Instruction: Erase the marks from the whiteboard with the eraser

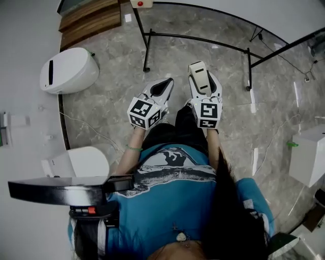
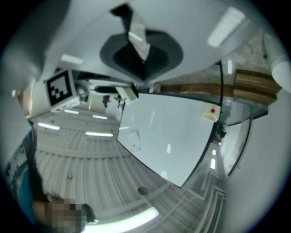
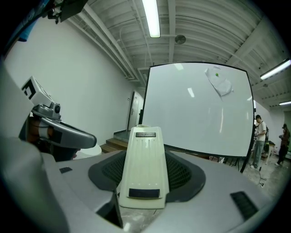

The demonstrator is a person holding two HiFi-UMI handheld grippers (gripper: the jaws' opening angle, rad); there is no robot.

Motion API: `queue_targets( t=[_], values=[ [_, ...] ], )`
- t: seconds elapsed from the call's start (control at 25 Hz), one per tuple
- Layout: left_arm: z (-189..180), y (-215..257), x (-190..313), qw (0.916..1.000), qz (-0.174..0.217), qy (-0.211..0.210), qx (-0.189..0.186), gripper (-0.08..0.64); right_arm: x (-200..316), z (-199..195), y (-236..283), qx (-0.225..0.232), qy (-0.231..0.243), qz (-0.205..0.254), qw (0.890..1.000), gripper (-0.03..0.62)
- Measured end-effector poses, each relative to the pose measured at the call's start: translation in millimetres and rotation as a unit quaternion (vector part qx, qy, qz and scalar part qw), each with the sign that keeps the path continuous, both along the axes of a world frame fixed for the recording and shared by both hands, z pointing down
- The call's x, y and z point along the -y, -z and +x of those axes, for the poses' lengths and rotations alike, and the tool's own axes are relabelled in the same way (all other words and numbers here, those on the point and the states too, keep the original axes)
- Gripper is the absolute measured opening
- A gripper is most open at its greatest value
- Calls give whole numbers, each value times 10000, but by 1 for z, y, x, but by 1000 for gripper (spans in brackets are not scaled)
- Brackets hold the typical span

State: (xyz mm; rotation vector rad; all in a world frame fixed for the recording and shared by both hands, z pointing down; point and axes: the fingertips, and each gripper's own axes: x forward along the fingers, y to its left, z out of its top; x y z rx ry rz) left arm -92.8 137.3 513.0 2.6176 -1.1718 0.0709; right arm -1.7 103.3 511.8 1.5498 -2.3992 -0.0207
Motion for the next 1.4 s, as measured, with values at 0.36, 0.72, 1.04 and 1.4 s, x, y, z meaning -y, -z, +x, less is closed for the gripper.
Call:
queue_targets(
  t=[0.36,0.72,1.04,1.4],
  values=[
    [24,10,-30,9997,41,120,-207,5,-46,20,9,65,181,-62,9998,262],
    [57,5,-59,9993,-27,57,-374,5,-89,39,3,-4,231,-142,9996,262],
    [140,3,-123,9997,-117,-60,-224,5,-149,112,-2,90,239,-314,9992,262],
    [165,-14,-195,9995,-163,197,-201,4,-216,140,-20,26,447,-419,9981,262]
  ],
)
